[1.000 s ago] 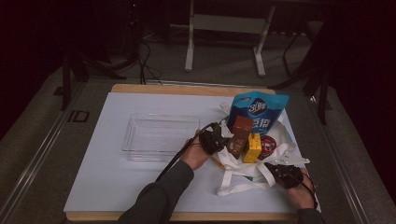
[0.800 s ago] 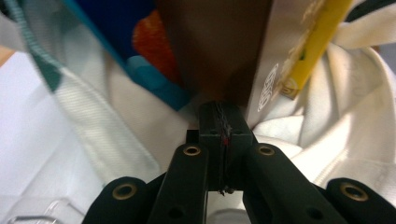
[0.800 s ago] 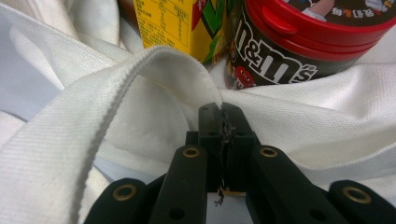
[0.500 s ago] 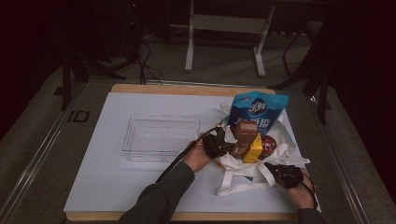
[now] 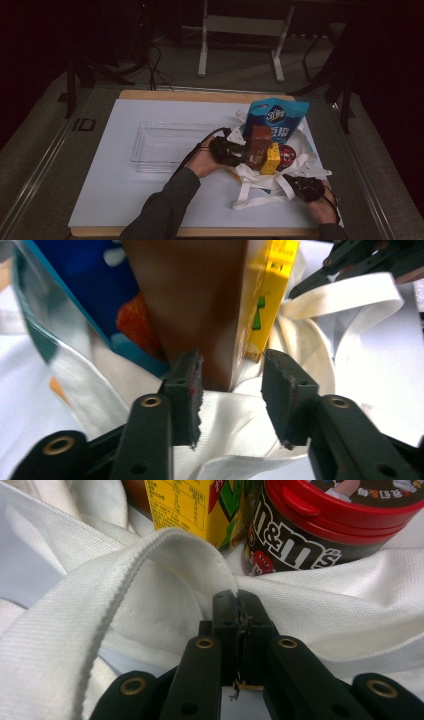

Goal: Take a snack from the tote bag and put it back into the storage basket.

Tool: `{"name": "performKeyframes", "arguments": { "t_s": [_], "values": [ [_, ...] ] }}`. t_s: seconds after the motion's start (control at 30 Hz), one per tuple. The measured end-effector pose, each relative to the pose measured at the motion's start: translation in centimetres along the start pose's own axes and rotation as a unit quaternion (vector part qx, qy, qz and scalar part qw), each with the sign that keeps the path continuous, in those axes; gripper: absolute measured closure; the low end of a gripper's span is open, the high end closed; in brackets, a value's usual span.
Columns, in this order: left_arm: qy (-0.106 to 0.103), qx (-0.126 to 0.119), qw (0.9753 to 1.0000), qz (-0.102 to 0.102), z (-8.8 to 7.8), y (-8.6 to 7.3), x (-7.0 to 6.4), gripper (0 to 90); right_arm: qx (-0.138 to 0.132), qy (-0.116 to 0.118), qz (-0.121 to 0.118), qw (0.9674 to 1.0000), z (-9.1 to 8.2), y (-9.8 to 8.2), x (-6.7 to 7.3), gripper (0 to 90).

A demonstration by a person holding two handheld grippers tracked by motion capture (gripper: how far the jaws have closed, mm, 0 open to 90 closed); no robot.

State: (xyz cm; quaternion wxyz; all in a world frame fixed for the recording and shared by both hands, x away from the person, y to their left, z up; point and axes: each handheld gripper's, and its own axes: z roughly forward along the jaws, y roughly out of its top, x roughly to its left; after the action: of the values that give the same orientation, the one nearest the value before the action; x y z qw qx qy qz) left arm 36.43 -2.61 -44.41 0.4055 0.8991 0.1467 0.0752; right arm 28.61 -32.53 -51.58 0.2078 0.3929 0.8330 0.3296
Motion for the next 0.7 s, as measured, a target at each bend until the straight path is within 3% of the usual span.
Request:
{"name": "performKeyframes", "arguments": {
  "t_s": [0.17,0.33,0.53,0.6,0.7],
  "values": [
    [-0.01,-0.018,0.9998,0.006,-0.9,0.5,0.3,48.5,0.0,0.0,0.0,1.0,0.0,0.0,0.0,88.0],
    [0.0,-0.048,0.9988,0.007,-2.0,1.3,0.8,36.9,0.0,0.001,0.0,1.0,0.0,0.0,0.0,88.0],
    [-0.006,-0.079,0.9968,0.006,-2.6,2.0,1.3,30.5,-0.001,0.001,-0.001,1.0,0.0,0.0,0.0,88.0],
    [-0.022,-0.096,0.9951,-0.005,-2.8,2.3,1.8,25.0,-0.001,0.001,-0.001,1.0,0.0,0.0,0.0,88.0],
    [-0.027,-0.102,0.9944,-0.001,-2.7,2.7,2.2,21.7,-0.002,0.001,-0.001,1.0,0.0,0.0,0.0,88.0]
  ]
}}
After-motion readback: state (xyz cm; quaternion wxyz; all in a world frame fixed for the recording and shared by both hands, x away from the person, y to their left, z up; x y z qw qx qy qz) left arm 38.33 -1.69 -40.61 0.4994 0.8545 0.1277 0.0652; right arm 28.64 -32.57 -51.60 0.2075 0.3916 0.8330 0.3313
